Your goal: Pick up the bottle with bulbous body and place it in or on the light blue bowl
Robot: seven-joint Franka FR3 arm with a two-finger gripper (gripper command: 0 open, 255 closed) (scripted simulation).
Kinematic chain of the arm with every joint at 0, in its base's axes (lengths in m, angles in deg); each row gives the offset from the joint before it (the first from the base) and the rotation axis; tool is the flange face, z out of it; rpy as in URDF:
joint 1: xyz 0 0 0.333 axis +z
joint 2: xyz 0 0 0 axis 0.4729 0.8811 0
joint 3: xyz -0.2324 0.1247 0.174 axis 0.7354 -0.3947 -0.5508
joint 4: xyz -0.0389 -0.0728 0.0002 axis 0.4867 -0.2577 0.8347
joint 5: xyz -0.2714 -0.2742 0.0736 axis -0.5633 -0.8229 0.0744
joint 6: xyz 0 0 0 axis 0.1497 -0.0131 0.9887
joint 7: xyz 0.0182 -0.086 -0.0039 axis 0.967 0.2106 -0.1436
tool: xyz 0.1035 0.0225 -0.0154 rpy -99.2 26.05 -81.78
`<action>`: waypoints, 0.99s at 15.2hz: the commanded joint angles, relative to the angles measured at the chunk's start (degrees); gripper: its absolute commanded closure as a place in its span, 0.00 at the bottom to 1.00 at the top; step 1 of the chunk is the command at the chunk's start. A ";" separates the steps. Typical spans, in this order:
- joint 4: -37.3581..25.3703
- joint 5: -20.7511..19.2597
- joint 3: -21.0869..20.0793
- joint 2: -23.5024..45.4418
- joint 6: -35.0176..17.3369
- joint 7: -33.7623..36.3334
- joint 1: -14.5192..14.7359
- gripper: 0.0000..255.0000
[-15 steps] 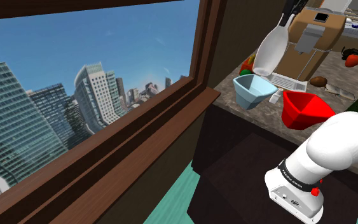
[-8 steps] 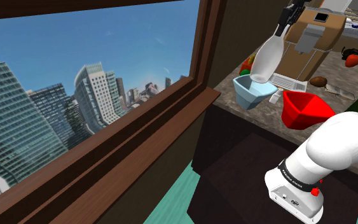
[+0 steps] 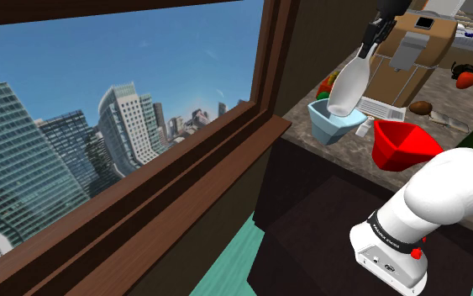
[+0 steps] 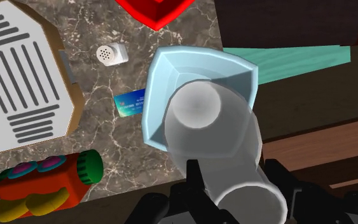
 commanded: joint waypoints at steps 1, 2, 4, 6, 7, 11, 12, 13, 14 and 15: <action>0.09 0.00 -0.03 -0.04 -0.09 0.04 0.00 1.00; 0.09 0.00 -0.03 -0.04 -0.09 0.04 0.00 1.00; 0.09 0.00 -0.03 -0.04 -0.09 0.04 0.00 1.00; 0.10 0.00 -0.03 -0.04 -0.10 0.04 0.01 0.00; 0.10 0.00 -0.03 -0.05 -0.10 0.05 0.01 0.00; 0.10 0.00 -0.03 -0.05 -0.09 0.05 0.01 0.00; -2.22 0.17 -0.13 0.39 1.79 -0.08 0.11 0.00; -4.61 0.34 -0.21 0.91 3.68 -0.21 0.21 0.00; -7.09 0.52 -0.26 1.50 5.57 -0.36 0.32 0.00; -9.11 0.67 -0.29 2.03 7.08 -0.48 0.40 0.00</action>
